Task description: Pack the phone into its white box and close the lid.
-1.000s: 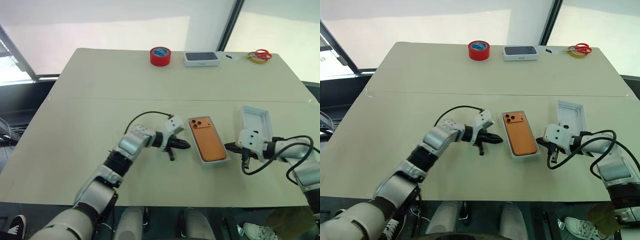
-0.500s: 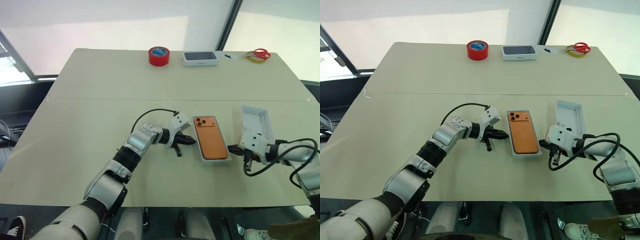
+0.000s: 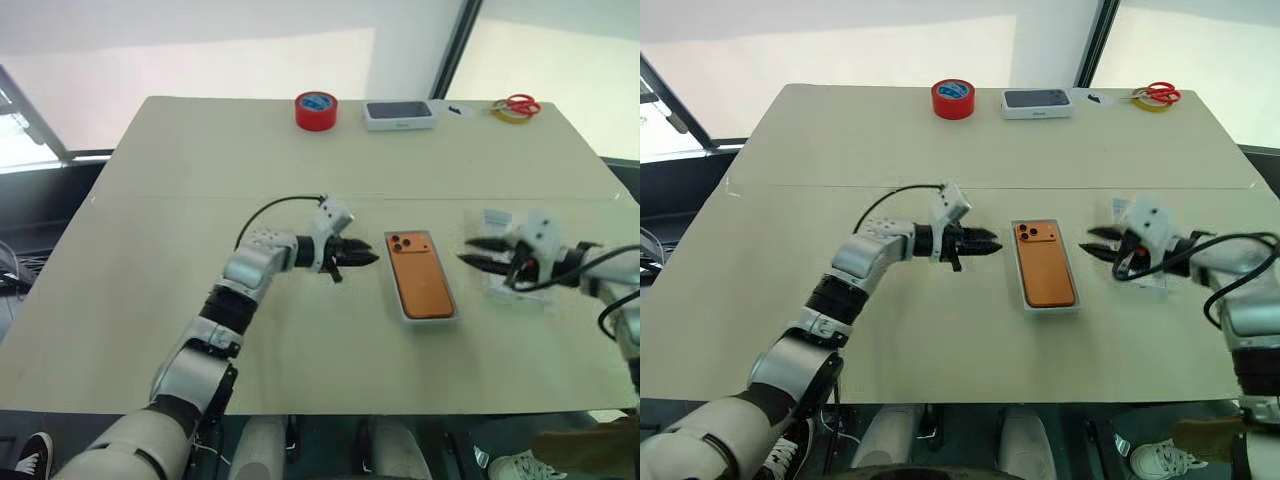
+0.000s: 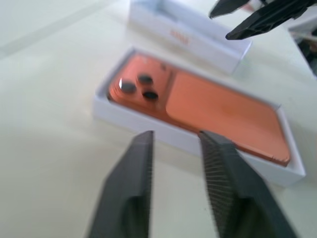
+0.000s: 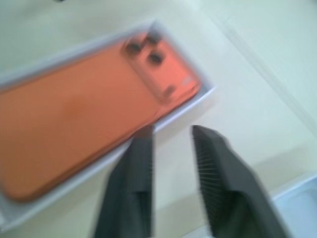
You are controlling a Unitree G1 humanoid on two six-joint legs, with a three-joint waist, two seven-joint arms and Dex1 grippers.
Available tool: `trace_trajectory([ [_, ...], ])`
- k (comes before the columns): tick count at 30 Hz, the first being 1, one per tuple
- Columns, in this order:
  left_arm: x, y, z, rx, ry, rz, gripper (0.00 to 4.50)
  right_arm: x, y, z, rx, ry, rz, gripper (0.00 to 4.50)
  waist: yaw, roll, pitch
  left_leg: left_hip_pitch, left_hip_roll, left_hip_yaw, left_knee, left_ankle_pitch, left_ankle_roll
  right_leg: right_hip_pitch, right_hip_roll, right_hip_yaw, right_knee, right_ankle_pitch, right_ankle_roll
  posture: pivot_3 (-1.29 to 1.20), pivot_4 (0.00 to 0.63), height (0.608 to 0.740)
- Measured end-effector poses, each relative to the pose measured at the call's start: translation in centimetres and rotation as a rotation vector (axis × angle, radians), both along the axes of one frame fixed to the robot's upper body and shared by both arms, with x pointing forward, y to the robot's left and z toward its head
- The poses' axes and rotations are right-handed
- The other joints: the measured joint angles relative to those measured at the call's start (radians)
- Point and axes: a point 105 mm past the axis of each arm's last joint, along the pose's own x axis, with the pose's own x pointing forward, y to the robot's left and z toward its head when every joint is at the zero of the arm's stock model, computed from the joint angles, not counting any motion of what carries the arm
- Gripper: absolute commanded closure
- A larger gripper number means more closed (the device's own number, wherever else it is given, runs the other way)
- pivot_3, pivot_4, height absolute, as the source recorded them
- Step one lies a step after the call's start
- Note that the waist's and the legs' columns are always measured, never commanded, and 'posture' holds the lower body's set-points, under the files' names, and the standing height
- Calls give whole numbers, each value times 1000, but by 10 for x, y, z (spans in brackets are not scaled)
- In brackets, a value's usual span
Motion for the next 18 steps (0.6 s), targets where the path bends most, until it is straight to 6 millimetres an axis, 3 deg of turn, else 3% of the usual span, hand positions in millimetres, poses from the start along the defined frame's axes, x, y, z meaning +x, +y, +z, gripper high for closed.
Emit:
trace_trajectory([
  [3, -10, 25, 16, -61, -61, -57, 78, 13, -14, 7, 25, -19, -161, 55, -1, 0, 0, 0, 0, 1, -1, -1, -2, -2, 0, 0, 0, -1, -1, 0, 150, 740],
  [10, -38, 74, 13, -42, -222, -158, 78, 12, -30, -17, 138, 174, -479, 55, -4, 2, 0, -1, 0, 2, -1, -1, -2, -6, -1, 1, 0, -2, -4, 0, 150, 740],
  [14, -55, 88, 12, -43, -318, -189, 78, 2, -21, -26, 146, 333, -560, 55, -10, 4, 0, -1, 0, 2, -2, -1, -2, -6, -2, 2, 0, -2, -4, 0, 150, 740],
  [18, -67, 93, 5, -26, -335, -219, 78, 1, -22, -23, 131, 418, -642, 55, -19, 4, 0, -1, 0, 2, -1, -1, -2, -6, -2, 2, -1, -2, -5, 0, 150, 740],
])
